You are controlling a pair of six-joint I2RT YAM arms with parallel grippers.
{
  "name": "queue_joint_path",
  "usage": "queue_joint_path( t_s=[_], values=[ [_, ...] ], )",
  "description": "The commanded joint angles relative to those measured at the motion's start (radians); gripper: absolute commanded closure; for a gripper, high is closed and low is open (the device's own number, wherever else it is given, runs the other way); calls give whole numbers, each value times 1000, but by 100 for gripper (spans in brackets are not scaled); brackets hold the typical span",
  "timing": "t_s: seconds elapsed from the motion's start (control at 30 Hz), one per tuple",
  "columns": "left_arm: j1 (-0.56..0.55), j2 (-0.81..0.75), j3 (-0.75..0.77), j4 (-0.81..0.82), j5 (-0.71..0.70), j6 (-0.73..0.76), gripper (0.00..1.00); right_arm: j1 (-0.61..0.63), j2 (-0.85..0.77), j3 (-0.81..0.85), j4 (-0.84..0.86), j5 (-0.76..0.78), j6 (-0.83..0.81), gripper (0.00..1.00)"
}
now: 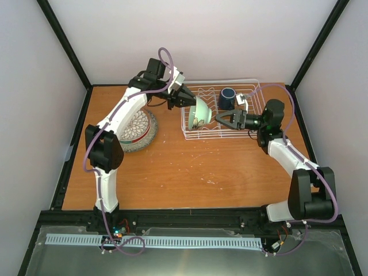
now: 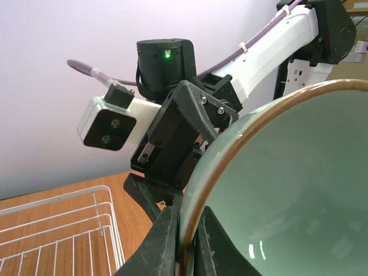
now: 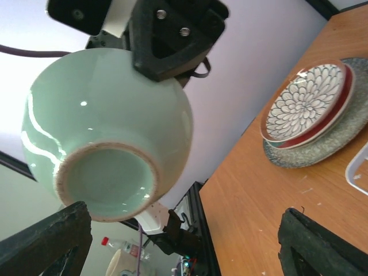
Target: Load the mixed dishes into the dish rack
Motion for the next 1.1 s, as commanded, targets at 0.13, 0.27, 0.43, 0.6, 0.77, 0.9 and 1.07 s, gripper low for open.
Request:
queue_joint_path(
  t_s=[0.13, 0.27, 0.43, 0.6, 0.77, 0.9, 1.07],
  values=[
    [-4, 0, 8, 50, 446, -34, 100, 30, 79, -67, 702, -27, 508, 11],
    [-4, 3, 12, 52, 446, -38, 99, 43, 222, -56, 1156, -10, 871, 10],
    [-4, -4, 1, 59, 446, -43, 99, 77, 240, -48, 1157, -3, 861, 10],
    [-4, 3, 0, 70, 446, -56, 99, 88, 227, -31, 1156, -3, 872, 10],
    [-4, 4, -9, 69, 446, -55, 99, 90, 205, -28, 1156, -3, 886, 12],
    [-4, 7, -11, 68, 447, -54, 99, 93, 195, -16, 1156, 4, 890, 12],
    [-4, 9, -16, 65, 447, -53, 99, 103, 185, 7, 1156, 3, 908, 13]
  ],
)
